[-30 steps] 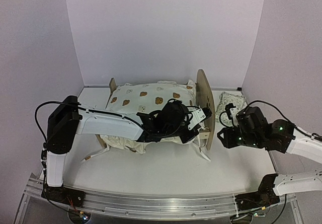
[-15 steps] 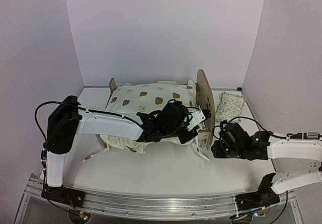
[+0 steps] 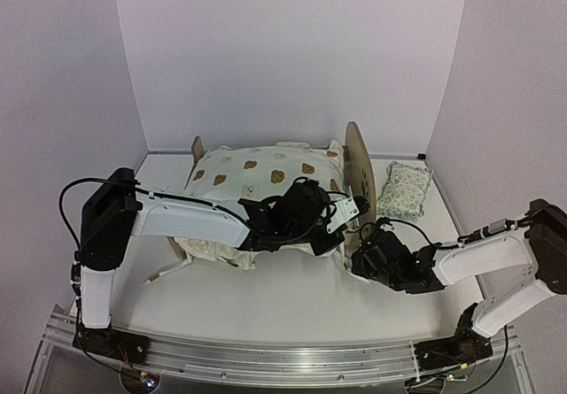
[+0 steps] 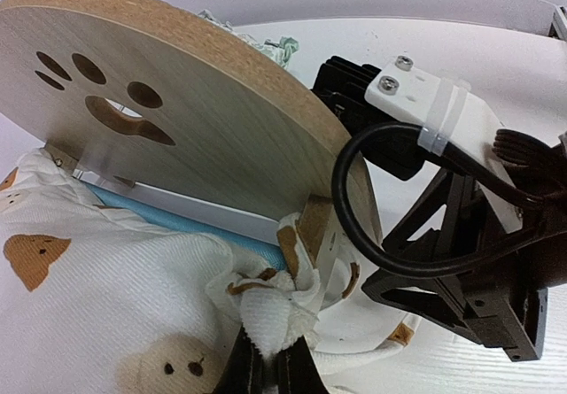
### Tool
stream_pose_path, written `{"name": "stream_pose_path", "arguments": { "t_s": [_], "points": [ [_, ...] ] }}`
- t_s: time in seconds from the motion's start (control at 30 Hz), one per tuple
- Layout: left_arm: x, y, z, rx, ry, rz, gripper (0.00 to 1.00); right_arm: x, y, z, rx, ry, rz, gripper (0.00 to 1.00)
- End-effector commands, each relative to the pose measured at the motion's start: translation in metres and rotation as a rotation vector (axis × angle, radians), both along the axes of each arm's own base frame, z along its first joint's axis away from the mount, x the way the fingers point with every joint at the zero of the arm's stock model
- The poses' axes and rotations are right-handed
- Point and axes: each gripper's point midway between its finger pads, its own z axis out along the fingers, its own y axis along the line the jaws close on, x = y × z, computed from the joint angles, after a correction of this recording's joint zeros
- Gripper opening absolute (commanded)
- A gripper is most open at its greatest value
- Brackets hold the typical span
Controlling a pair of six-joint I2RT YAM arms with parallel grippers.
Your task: Set up the pet bed
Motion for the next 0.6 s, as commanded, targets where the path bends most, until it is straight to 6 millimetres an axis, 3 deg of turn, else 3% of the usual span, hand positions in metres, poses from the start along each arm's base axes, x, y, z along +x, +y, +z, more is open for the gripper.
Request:
{"name": "stream_pose_path", "arguments": {
  "t_s": [0.0, 0.27, 0.57],
  "points": [
    [0.003, 0.007, 0.03, -0.052, -0.032, 0.015, 0.01, 0.012, 0.01, 0.006, 0.092, -0.09, -0.071, 0.34],
    [0.006, 0.009, 0.034, -0.065, -0.024, 0.018, 0.01, 0.02, 0.007, -0.002, 0.06, -0.131, -0.127, 0.36],
    [0.008, 0.006, 0.033, -0.069, -0.016, 0.015, 0.02, 0.037, -0.005, 0.009, -0.051, -0.16, -0.098, 0.37]
  ]
}}
